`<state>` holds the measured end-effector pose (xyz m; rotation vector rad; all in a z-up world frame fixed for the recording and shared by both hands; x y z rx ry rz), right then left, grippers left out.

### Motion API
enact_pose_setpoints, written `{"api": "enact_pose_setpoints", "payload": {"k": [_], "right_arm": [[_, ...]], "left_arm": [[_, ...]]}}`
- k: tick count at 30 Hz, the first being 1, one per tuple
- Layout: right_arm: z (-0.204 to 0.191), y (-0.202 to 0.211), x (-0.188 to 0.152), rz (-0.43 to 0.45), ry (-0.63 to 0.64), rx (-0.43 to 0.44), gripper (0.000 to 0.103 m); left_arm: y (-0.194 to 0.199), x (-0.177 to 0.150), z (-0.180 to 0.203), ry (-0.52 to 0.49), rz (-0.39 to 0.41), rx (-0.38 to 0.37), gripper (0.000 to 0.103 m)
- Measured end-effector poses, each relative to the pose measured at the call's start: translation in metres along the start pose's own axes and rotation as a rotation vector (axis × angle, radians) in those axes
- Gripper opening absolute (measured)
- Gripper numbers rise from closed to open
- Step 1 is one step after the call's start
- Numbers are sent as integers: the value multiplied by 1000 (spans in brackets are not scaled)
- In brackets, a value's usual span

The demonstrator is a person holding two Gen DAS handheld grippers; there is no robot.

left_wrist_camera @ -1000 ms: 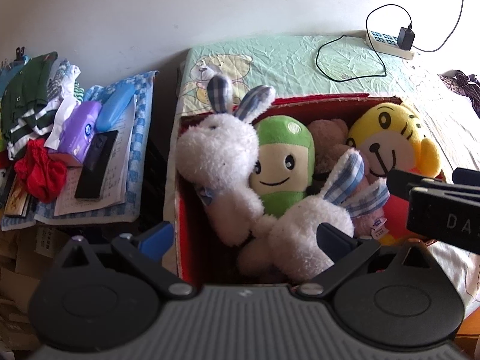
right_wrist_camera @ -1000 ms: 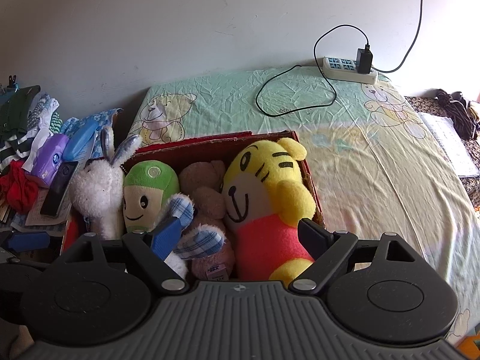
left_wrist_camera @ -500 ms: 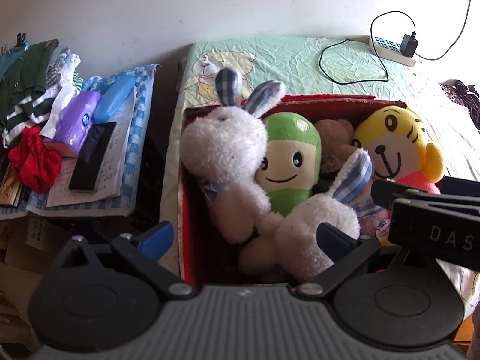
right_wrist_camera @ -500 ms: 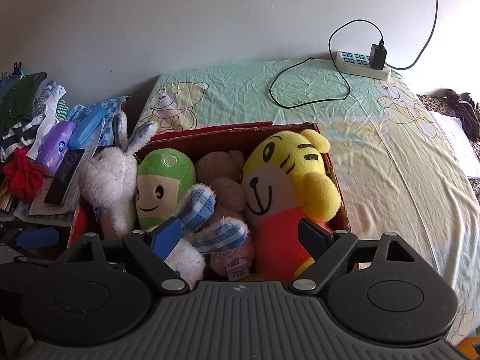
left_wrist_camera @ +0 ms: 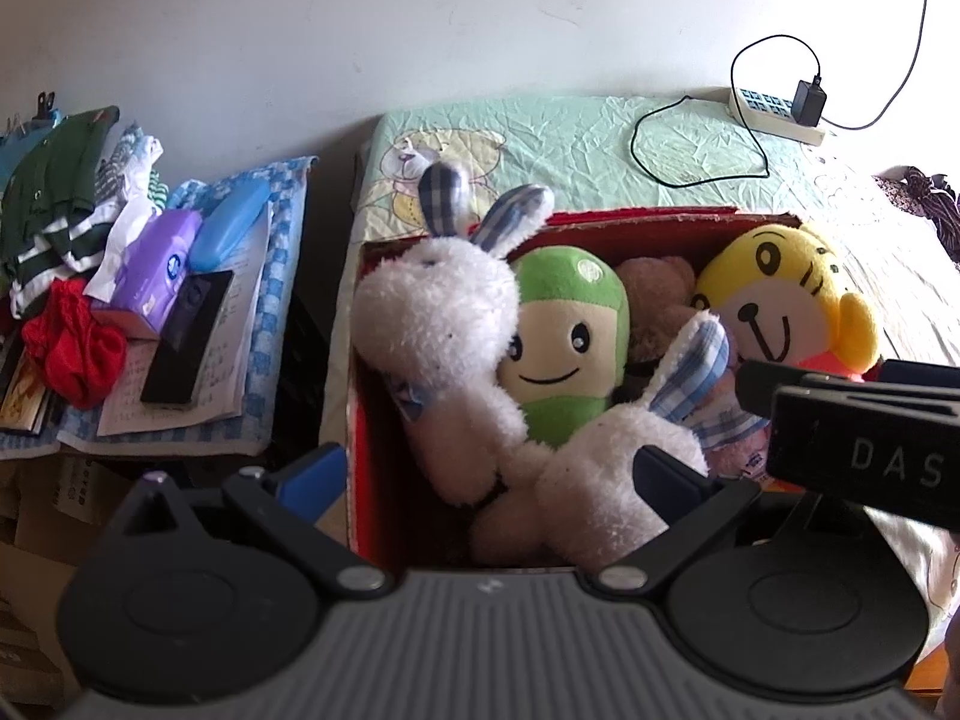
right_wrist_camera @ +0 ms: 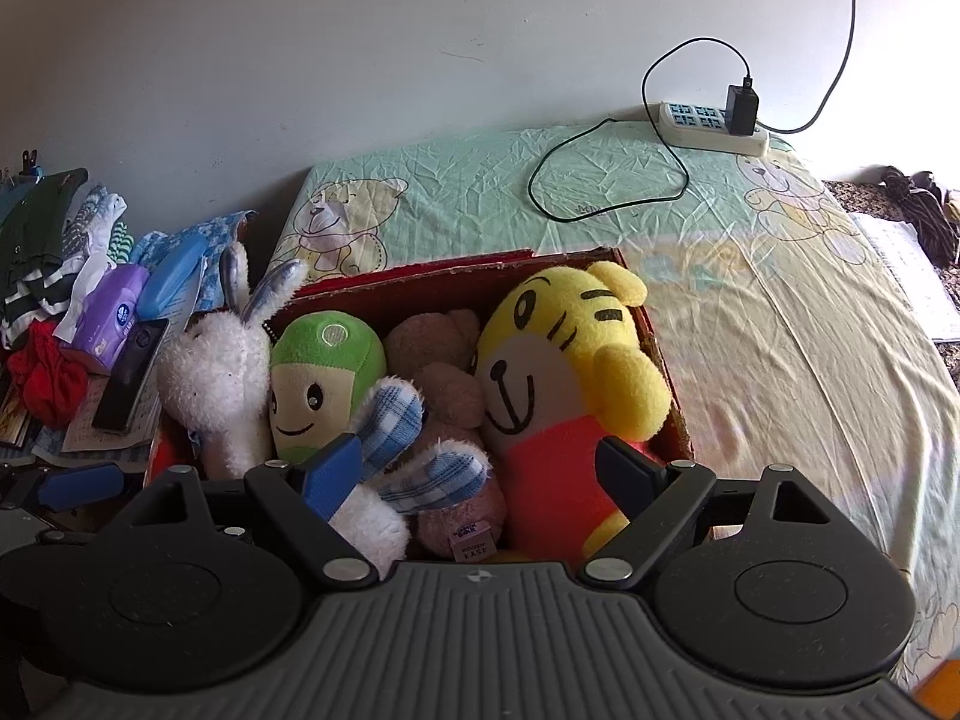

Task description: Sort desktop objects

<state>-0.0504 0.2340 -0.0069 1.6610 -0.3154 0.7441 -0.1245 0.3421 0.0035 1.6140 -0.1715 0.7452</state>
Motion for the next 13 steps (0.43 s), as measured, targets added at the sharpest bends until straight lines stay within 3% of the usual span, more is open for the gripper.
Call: {"api": "enact_pose_setpoints", "payload": {"k": [13], "right_arm": [[3,-1,-1,2,-8,15,87]], "left_arm": [[4,0,0,6,38,28,98]]}}
Point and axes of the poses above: each gripper's, at about its wrist camera, not at the fingertips, and y roughly against the way its jaws point, z to its right, x to its top, the point moved 7 cm from there along -y, roughly the way its jaws point, and after that the axes turned 5 degrees about y, right-handed, at the moved point
